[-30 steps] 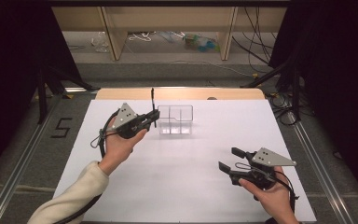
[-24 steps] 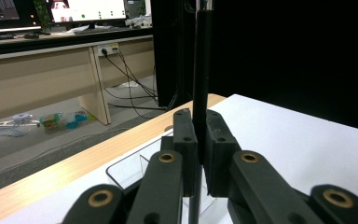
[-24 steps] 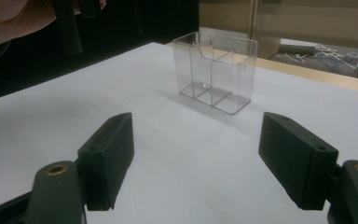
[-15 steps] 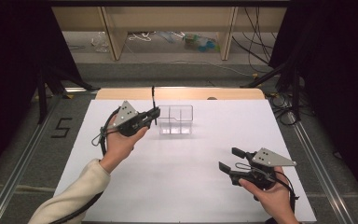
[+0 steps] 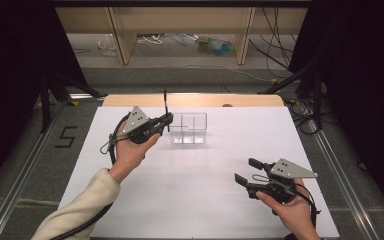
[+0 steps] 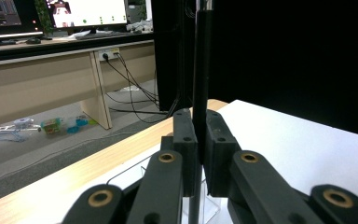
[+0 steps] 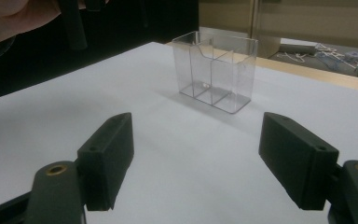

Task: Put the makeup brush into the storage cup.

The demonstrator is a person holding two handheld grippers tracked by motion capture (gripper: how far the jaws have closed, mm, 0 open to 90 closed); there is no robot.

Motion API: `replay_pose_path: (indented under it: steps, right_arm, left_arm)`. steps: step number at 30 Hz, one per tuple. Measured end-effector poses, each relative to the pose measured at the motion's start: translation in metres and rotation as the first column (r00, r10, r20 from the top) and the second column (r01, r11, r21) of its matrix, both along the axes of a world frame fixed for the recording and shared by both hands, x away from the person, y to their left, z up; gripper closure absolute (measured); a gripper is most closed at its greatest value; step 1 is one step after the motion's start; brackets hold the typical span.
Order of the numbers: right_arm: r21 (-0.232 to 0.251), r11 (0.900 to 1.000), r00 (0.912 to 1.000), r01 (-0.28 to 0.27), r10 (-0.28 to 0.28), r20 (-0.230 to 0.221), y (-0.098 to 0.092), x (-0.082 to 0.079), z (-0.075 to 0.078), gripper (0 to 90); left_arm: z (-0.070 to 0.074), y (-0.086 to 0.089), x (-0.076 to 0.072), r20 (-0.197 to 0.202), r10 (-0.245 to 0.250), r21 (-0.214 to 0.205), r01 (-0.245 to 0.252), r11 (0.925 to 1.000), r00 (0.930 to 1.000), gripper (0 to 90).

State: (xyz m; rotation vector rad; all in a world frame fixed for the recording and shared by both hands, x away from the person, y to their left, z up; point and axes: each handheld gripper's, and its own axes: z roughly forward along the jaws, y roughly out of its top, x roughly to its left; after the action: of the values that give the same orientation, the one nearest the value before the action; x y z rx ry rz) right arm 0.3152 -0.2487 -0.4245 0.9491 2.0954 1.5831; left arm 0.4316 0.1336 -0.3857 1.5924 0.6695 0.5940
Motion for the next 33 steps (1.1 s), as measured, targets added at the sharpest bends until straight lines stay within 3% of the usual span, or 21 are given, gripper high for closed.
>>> replay_pose_path:
  steps: [33]
  right_arm:
    - [-0.011,0.9999,1.0000,-0.002,0.002,-0.001,0.000,0.000,0.000,27.2]
  left_arm:
    - [0.002,-0.004,0.012,0.004,0.004,-0.006,-0.004,1.0000,1.0000,84.9]
